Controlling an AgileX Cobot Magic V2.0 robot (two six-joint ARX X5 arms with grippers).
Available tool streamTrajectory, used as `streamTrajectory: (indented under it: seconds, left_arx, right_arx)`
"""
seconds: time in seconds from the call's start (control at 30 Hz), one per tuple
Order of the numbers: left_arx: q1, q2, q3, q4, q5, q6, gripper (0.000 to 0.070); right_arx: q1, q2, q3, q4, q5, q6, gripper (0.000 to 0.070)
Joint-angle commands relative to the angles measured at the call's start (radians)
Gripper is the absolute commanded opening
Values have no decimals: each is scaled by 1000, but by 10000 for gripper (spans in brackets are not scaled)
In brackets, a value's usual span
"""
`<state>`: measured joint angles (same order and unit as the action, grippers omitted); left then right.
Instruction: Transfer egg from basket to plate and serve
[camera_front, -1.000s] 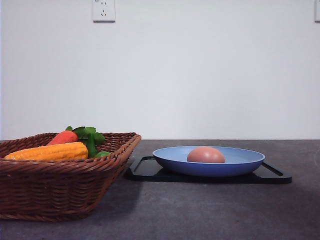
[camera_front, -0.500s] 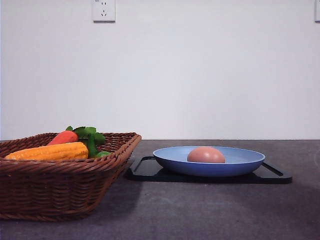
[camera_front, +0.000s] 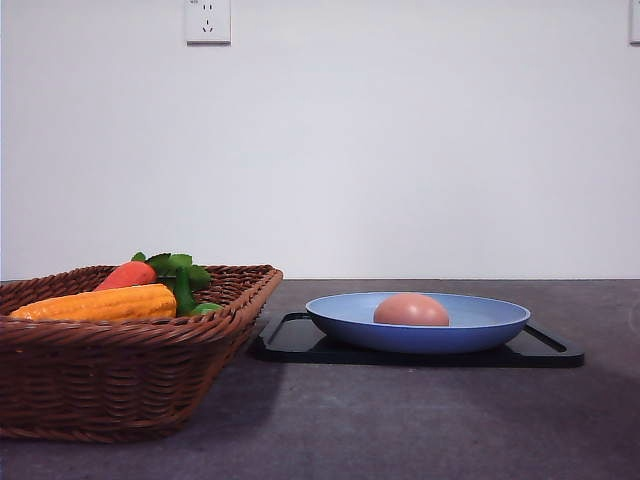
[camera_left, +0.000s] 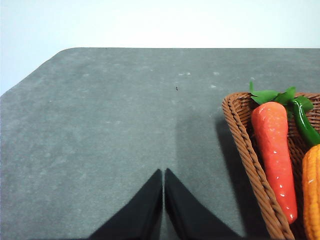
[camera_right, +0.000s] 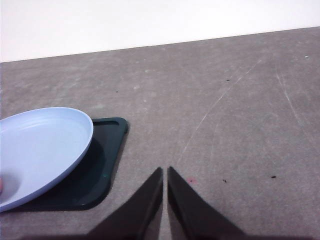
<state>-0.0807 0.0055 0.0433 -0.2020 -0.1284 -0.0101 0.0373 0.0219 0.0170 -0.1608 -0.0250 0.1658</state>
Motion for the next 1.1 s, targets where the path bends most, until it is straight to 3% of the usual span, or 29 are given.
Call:
streamTrajectory:
  seconds: [0.0, 1.07]
  left_arx:
    - [1, -1, -7, 9, 1, 9, 0]
    - [1, -1, -7, 9, 1, 9, 0]
  right_arx:
    - [1, 0, -3, 11, 3, 14, 0]
    - [1, 0, -3, 11, 3, 14, 0]
